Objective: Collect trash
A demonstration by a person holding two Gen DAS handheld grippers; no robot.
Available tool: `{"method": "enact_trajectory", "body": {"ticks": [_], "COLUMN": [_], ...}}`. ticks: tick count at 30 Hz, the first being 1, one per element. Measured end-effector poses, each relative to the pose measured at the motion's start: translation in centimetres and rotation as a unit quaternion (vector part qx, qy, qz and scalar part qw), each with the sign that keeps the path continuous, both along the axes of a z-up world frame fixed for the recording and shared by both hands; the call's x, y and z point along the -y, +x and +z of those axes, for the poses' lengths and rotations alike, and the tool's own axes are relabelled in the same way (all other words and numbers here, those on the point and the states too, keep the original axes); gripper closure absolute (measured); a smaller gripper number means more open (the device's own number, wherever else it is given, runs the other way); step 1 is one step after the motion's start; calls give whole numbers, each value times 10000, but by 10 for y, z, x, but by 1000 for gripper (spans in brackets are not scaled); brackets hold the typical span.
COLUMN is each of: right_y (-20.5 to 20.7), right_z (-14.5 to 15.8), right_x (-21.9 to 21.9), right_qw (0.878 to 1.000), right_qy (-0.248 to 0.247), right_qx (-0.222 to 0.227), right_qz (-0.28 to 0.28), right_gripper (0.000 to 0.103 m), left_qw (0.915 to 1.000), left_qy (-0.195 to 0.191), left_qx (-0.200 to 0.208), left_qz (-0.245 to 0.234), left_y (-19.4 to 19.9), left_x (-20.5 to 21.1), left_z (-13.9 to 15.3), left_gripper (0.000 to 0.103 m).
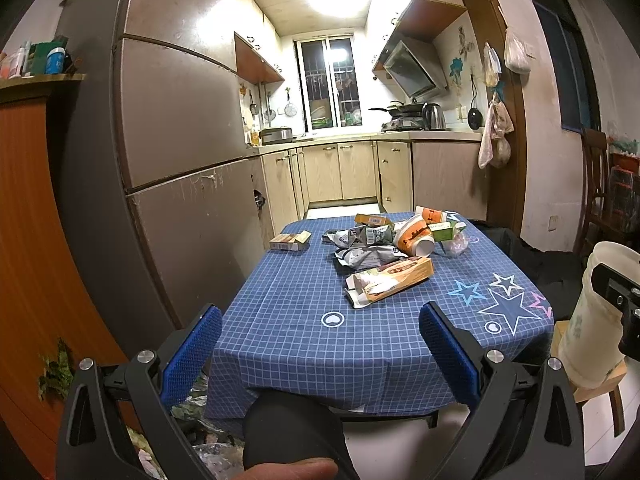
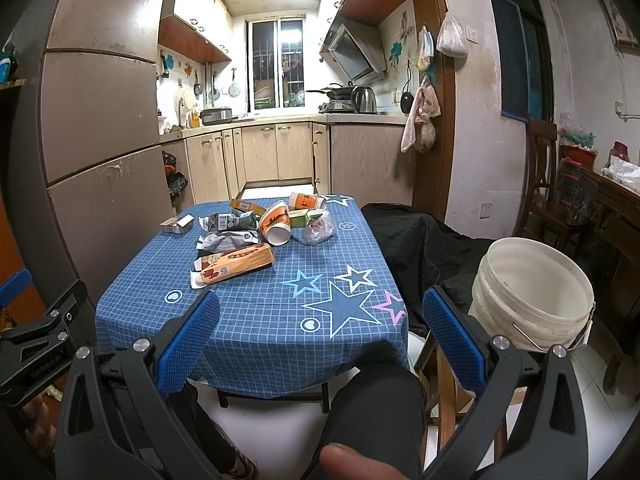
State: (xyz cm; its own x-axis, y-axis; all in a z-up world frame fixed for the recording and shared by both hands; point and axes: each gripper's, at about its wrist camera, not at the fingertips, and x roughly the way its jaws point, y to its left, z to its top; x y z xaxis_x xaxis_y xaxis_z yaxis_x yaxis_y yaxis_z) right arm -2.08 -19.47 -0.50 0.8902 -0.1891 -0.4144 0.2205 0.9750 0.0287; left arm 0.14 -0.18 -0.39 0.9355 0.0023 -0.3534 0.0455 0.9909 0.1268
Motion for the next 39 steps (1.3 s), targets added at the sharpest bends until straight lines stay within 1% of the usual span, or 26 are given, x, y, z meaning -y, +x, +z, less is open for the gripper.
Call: {"method": "enact_trajectory", "body": {"ticks": [11,28,34,39], "right_y": [5,9,7,6], "right_z": [-3,-2,-4,-9], "right_x": [7,0,-4,-5], "right_qw": [10000,9999,9998,9994], "right_qy": [32,-29,-8,127], "right_qx": [-64,-146,-177,-255], "right_qz": [14,81,136,220], "right_gripper": [5,5,5,5], "left_qw": [9998,9993,9983,9979], "left_qy": [120,197,343,267], "left_qx": [-76,-109,-130,-245], "left_qz": [169,308,443,530], "left_y": [5,9,8,9], "left_x": [0,-1,0,-6], "left_z": [1,-2,-4,-7], "left_gripper": [5,4,4,5]}}
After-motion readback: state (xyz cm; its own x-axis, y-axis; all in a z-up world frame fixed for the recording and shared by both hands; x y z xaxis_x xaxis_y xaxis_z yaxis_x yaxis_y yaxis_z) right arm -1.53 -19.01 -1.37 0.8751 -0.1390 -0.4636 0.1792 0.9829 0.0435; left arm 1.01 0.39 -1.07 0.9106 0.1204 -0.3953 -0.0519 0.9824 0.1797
